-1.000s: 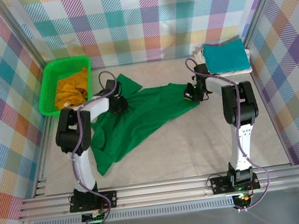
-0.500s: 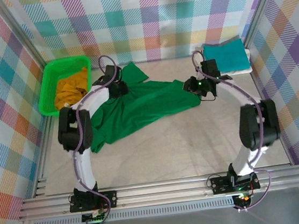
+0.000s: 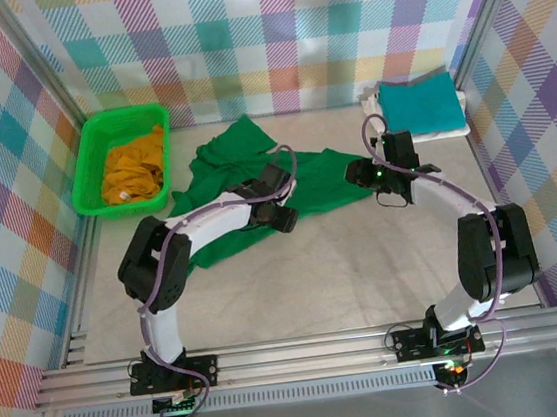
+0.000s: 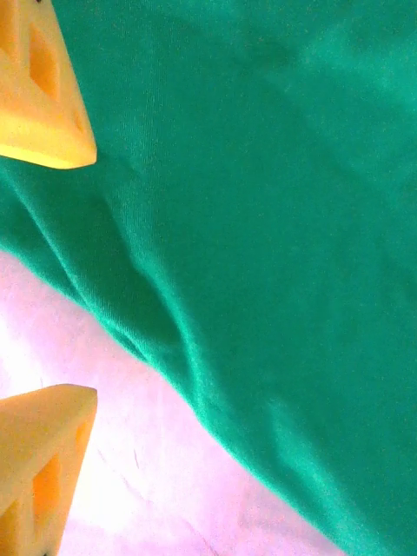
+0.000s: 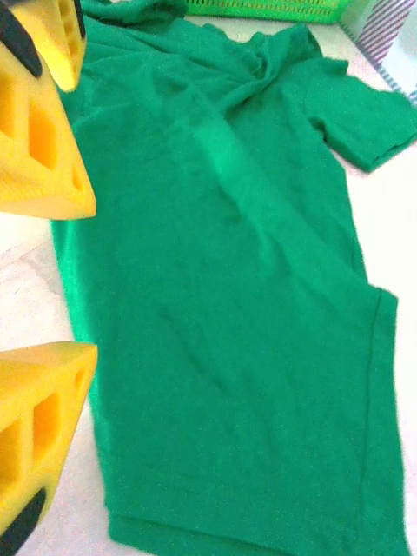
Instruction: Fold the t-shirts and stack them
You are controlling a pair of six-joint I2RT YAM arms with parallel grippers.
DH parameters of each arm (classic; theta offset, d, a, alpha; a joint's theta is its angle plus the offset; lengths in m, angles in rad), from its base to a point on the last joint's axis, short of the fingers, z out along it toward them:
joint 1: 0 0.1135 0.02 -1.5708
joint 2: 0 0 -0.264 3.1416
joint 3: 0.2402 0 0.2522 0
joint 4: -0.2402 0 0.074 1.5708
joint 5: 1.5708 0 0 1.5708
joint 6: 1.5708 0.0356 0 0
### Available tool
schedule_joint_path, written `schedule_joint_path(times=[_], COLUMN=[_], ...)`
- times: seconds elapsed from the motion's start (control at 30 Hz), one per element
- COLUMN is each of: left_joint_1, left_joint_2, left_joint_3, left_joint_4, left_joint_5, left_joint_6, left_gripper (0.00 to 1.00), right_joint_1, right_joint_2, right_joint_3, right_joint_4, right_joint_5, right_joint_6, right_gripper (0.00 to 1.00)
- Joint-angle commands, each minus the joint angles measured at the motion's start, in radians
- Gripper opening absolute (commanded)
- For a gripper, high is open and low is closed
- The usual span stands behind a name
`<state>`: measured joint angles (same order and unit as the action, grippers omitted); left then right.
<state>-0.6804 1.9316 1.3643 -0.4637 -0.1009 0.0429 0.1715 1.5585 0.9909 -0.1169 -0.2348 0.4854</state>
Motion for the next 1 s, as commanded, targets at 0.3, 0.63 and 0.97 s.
schedule_joint_path(times=[0.3,0.63,0.97], left_joint_1=[-0.002,0.018,0.037], left_joint_2=[0.196,0.176,0.052], left_joint_3=[0.171,0.255,0.545], left_joint_4=[-0.088,-0.145,-0.574], left_joint_5=[-0.124,-0.119,0.278], left_joint_6=[0.114,0.069,0.034], left_gripper=[0.61,0.0,0.0], right_joint_1=[0.0,-0.004,-0.004], right_joint_2=[-0.078,-0.111,-0.149], right_joint_3=[-0.021,-0.034,-0.04], right_joint_4=[0.041,0.011,-0.125], right_joint_5=[0.012,0.041,-0.011], right_joint_6=[-0.026,-0.035,-0.045], right_gripper=[0.48,0.51,0.51])
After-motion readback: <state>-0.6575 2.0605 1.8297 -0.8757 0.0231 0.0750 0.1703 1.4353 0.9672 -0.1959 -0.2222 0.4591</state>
